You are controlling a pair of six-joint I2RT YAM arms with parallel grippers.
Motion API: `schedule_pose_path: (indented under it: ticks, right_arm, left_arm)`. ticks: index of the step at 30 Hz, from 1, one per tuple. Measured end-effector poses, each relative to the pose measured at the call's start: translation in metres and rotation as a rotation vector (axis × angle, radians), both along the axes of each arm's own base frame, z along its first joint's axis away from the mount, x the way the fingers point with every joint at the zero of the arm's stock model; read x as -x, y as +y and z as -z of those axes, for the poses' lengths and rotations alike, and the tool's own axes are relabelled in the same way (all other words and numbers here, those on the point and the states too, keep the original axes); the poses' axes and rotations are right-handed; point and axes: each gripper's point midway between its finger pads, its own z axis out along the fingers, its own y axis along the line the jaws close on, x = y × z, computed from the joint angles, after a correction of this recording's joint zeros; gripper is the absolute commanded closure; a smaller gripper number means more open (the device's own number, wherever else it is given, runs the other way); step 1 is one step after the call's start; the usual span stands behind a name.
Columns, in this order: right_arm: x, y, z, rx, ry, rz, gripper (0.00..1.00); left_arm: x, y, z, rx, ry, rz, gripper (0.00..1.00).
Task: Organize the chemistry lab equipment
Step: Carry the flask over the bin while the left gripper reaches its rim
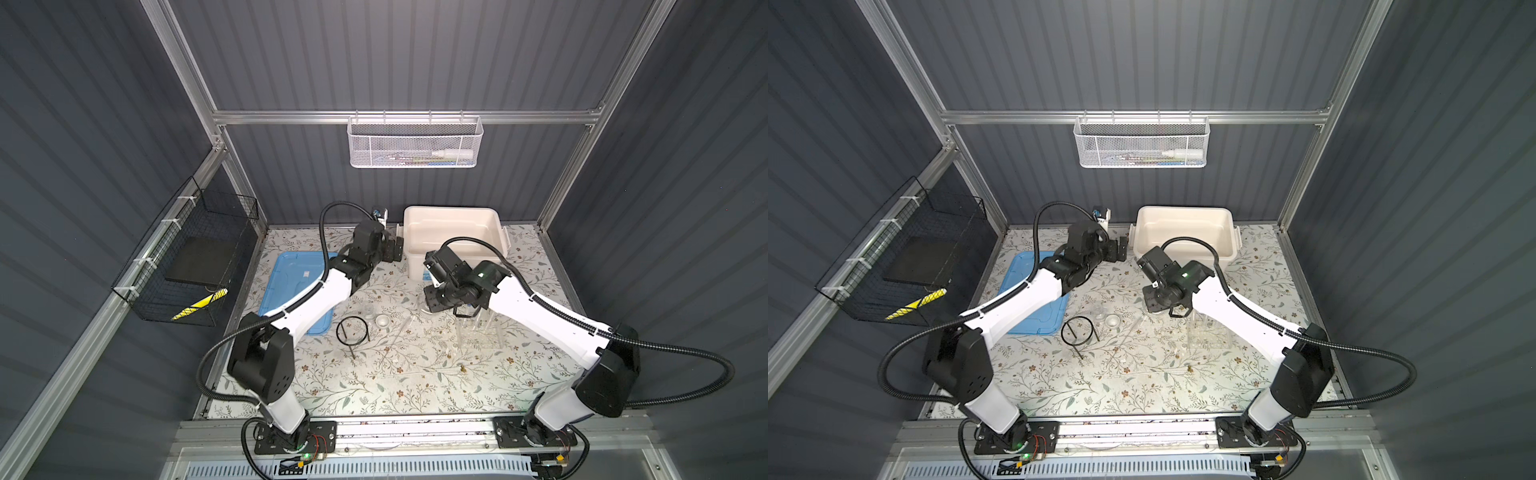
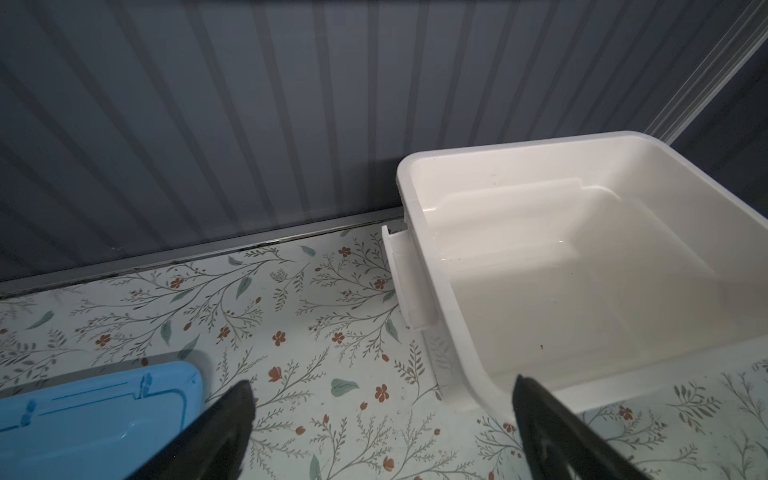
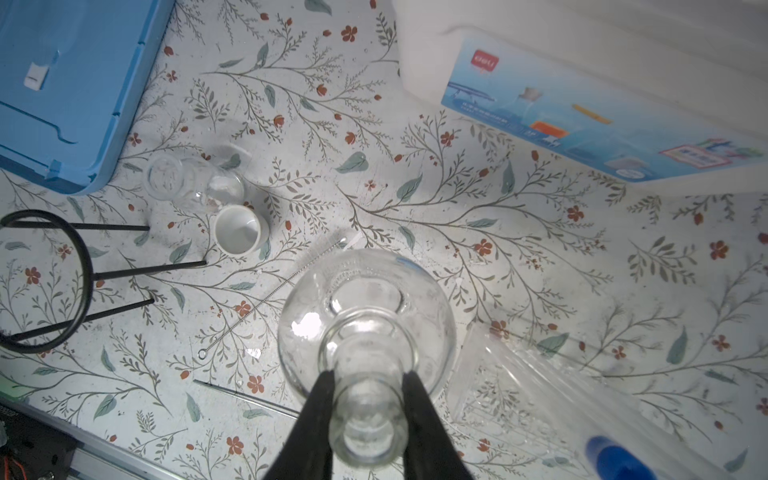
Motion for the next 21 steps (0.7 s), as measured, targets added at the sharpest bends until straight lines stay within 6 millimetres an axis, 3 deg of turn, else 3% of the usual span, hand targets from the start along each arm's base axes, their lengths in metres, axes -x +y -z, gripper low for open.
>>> schedule_pose_path:
  ticks: [3,7,14,21]
  right_arm:
    - [-0.013,-0.003,-0.015,-0.012,-0.019,0.005,0.82]
    - [-0.031,-0.009,-0.034,-0.032,-0.051,0.012,0.83]
    - [-0.060,-0.035,-0.059,-0.033,-0.098,0.051,0.83]
    - [-0.084,-0.060,-0.074,-0.032,-0.139,0.096,0.83]
  left_arm:
    - [-0.023,-0.015,0.004,-0.006,0.042,0.043,0.07]
    - [-0.039,-0.032,0.024,-0.021,0.114,0.097,0.11]
    - [-0.051,-0.047,0.058,-0.033,0.225,0.151,0.23]
    - [-0.055,-0.053,0.060,-0.030,0.252,0.168,0.41]
